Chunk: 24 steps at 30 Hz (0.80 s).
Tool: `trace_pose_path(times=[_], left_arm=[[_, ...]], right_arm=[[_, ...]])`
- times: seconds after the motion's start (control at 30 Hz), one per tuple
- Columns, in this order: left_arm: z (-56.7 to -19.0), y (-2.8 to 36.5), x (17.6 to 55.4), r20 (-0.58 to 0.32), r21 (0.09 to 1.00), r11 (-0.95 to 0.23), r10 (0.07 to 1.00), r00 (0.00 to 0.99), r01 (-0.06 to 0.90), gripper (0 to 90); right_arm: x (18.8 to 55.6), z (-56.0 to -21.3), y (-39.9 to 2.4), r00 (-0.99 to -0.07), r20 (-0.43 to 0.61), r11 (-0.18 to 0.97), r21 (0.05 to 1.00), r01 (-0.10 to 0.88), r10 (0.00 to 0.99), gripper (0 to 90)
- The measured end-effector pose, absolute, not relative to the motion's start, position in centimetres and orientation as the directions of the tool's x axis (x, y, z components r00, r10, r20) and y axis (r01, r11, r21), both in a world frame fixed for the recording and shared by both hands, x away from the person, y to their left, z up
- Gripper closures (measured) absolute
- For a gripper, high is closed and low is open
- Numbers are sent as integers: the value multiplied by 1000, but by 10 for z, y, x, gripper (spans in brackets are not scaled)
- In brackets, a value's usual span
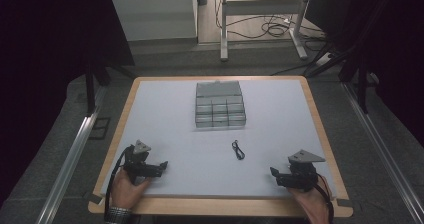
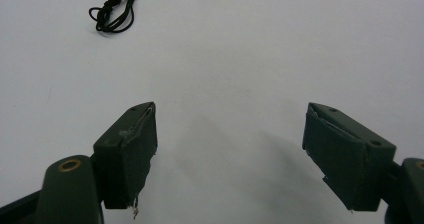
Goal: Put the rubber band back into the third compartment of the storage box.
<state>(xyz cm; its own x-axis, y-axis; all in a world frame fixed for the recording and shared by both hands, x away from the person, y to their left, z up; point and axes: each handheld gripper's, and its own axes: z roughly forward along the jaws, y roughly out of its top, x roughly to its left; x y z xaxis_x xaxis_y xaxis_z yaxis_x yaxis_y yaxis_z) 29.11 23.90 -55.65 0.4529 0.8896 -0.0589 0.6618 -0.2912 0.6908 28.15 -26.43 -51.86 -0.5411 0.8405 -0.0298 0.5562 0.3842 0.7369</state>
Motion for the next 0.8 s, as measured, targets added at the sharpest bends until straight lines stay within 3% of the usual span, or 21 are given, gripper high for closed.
trace_pose_path(times=[0.8], left_arm=[[-557,239,291,-59,691,-291,890,453,662,0]], right_arm=[[294,-515,-244,-582,-5,415,706,574,813,235]])
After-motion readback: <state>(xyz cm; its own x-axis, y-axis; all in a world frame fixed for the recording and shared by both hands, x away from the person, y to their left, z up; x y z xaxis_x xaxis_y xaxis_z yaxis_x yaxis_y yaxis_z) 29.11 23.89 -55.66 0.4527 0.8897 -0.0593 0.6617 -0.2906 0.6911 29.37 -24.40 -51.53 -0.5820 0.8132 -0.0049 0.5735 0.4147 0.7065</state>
